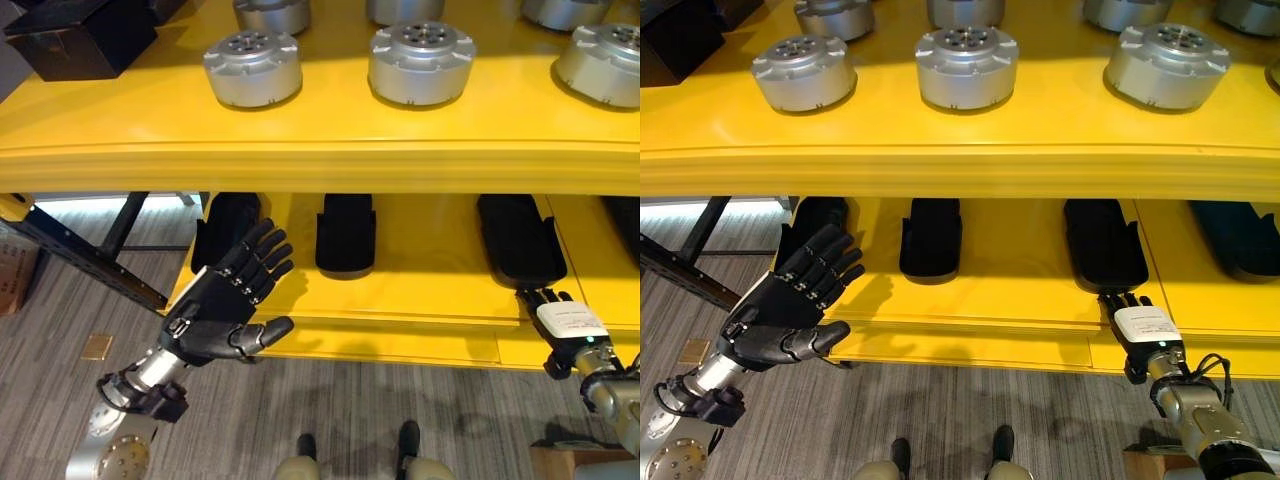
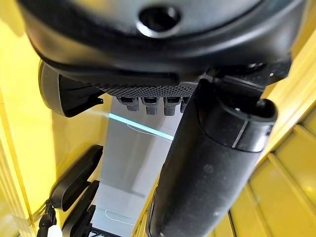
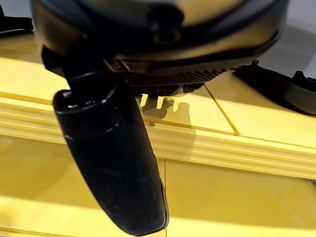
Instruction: Move parts from the plastic box to the shelf.
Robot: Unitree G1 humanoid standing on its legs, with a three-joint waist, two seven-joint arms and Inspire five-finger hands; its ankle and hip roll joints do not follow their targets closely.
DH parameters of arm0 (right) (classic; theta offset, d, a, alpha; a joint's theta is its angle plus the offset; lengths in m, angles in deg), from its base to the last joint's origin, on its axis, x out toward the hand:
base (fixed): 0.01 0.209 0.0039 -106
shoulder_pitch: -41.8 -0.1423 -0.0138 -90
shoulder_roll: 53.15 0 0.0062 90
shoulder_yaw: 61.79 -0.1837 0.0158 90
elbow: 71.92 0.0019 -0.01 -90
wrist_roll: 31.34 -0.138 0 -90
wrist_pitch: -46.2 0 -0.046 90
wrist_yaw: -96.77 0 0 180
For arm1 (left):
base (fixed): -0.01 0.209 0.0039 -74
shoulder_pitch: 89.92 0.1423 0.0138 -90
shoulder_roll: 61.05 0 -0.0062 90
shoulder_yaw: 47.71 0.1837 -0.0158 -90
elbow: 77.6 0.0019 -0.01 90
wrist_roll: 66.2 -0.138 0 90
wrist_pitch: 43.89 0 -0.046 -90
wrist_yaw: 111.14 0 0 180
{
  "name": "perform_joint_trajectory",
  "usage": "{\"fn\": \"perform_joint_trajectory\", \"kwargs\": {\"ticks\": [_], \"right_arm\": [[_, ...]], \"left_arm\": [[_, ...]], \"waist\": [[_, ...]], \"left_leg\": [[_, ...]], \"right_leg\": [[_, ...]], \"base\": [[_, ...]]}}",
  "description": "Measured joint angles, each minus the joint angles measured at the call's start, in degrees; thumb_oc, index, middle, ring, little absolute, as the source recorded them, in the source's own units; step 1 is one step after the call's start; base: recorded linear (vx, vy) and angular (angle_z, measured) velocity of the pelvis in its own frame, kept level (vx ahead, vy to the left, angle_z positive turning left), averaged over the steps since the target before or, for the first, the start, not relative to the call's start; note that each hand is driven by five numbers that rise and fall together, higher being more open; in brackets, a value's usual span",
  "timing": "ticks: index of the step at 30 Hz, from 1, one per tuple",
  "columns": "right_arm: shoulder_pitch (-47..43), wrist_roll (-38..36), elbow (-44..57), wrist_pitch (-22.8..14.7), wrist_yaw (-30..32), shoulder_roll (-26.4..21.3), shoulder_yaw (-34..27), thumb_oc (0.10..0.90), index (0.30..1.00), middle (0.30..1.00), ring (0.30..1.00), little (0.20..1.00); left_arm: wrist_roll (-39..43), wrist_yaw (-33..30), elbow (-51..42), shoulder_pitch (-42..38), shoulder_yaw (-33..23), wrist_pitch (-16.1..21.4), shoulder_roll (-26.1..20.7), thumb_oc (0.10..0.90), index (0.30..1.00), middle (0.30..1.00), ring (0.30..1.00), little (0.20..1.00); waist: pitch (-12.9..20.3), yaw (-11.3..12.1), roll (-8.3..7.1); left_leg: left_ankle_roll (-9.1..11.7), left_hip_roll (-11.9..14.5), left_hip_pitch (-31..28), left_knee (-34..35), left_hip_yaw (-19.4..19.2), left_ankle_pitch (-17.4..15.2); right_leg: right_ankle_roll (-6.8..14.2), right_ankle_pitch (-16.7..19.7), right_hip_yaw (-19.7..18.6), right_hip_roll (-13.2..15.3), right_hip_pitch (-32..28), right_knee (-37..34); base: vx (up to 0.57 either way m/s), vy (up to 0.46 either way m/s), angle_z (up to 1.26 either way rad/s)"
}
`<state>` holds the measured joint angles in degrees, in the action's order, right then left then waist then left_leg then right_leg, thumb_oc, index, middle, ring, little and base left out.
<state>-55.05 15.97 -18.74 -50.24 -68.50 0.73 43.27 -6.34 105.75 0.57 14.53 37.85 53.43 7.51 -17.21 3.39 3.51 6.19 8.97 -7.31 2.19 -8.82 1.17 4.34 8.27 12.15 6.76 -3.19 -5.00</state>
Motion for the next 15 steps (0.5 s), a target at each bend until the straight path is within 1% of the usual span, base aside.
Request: {"fn": "perform_joint_trajectory", "kwargs": {"ticks": [6,15], "right_arm": [[-0.1,0.0,0.0,0.1,0.0,0.0,0.0,0.900,1.000,1.000,1.000,1.000],[-0.7,1.0,0.1,0.2,-0.6,0.0,0.5,0.900,1.000,1.000,1.000,1.000]], "left_arm": [[0.0,0.0,0.0,0.0,0.0,-1.0,0.0,0.900,1.000,1.000,1.000,1.000],[0.0,0.0,0.1,0.0,0.1,-1.0,0.1,0.900,1.000,1.000,1.000,1.000]], "waist": [[0.0,0.0,0.04],[0.1,0.0,0.10]], "left_leg": [[0.0,0.0,0.0,-0.1,0.1,0.0],[0.0,0.0,0.0,-0.2,0.2,0.0]], "right_leg": [[0.0,0.0,0.0,0.0,-0.1,0.0],[-0.1,0.1,0.1,0.0,-0.2,0.0]], "base": [[0.00,0.000,0.00],[0.00,0.000,0.00]]}}
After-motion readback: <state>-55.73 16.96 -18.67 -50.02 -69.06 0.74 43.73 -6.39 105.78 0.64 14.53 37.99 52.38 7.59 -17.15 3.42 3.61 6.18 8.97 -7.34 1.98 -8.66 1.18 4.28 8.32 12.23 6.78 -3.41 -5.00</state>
